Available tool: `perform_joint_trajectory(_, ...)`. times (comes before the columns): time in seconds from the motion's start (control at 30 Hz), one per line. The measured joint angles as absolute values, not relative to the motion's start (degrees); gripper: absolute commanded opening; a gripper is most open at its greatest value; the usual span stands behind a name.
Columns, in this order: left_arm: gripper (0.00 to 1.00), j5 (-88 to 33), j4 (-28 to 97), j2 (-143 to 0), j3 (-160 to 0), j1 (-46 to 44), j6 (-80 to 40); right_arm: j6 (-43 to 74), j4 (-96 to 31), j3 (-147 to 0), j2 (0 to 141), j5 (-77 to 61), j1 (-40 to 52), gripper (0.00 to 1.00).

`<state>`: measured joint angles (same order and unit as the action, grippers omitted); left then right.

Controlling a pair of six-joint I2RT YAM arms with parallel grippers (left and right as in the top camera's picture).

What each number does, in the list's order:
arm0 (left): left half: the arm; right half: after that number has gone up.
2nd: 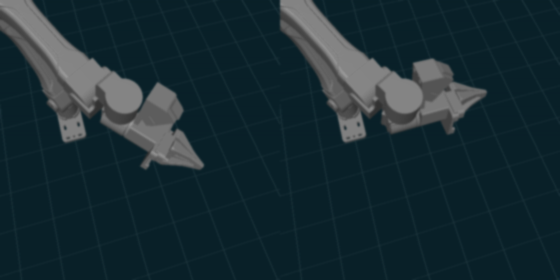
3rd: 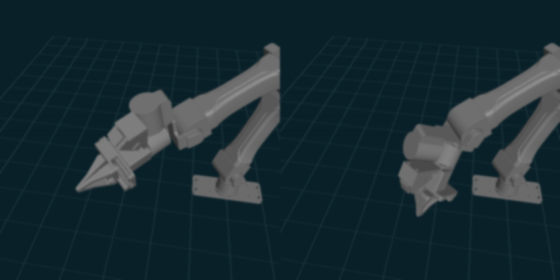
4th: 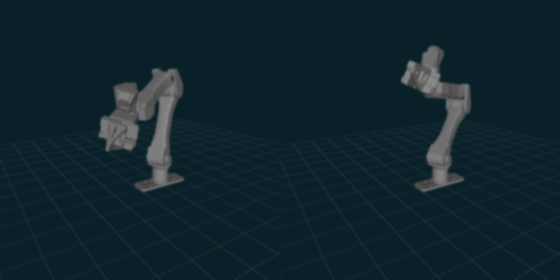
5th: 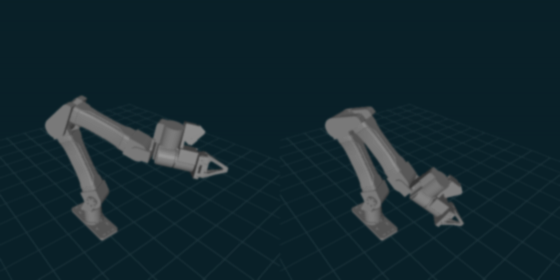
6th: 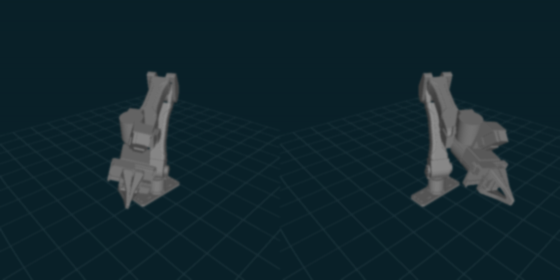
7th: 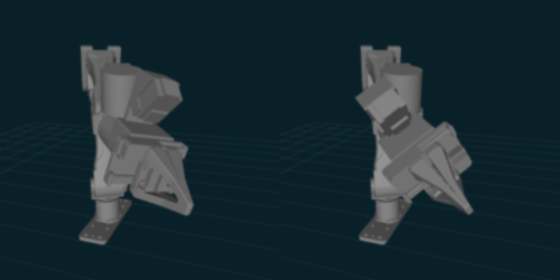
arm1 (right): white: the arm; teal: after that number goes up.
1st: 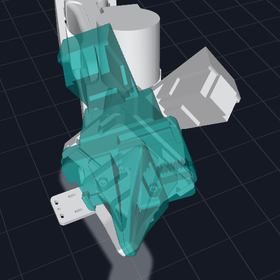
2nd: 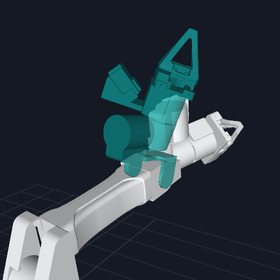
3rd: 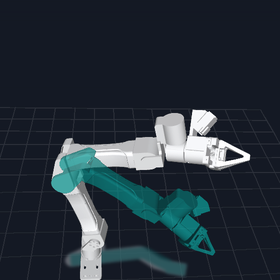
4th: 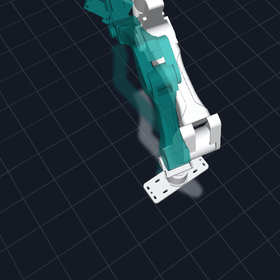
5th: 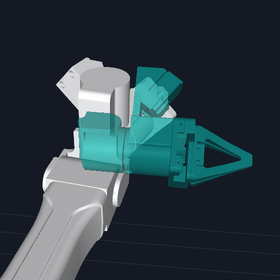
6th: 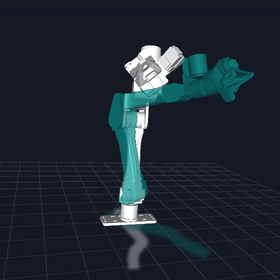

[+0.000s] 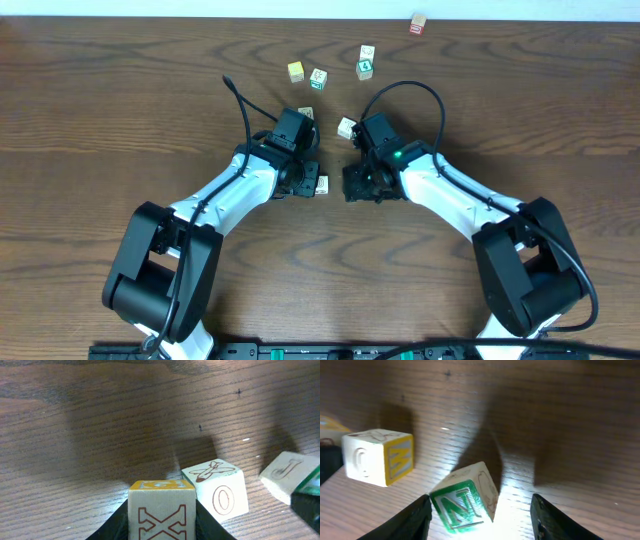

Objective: Lift 3 blocks

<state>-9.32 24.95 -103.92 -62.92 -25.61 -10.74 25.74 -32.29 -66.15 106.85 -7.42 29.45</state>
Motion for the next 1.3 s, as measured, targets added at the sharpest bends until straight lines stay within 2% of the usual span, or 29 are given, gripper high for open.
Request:
perform_joint_trajectory(0.1,0.13,-9.3,24.9,-103.9,-62.9,-25.6,-10.7,24.9,-32.7,-66.2,106.8,-6.9,28.0,0.64)
perform_joint_trajectory(0.3,0.13,-9.3,25.0,-103.9,-62.9,-25.6,-10.8,20.6,-35.4,-66.5,106.8,-9.4,24.1,0.76)
perform_joint_trajectory(0.53,0.14,-9.3,25.0,-103.9,-62.9,-25.6,-10.8,14.9,-40.1,-71.5,106.8,-18.0,20.2,0.77)
perform_joint_trajectory(0.6,0.14,-9.3,25.0,-103.9,-62.9,-25.6,-10.8,13.8,-40.5,-73.4,106.8,-20.2,19.9,0.67)
perform_joint_trajectory(0.73,0.14,-9.3,25.1,-103.9,-62.9,-25.6,-10.7,12.6,-41.4,-77.0,106.8,-21.2,19.9,0.38)
perform_joint_trajectory(0.83,0.14,-9.3,25.2,-103.9,-62.9,-25.6,-11.2,12.9,-42.5,-79.1,106.8,-18.3,19.6,0.26)
perform_joint_trajectory(0.97,0.14,-9.5,25.1,-103.9,-61.9,-25.6,-12.5,12.0,-44.4,-79.6,106.8,-15.3,17.4,0.22)
perform_joint_trajectory(1.3,0.14,-12.2,23.9,-103.9,-60.7,-26.1,-14.3,10.0,-48.2,-79.6,106.8,-12.7,11.7,0.26)
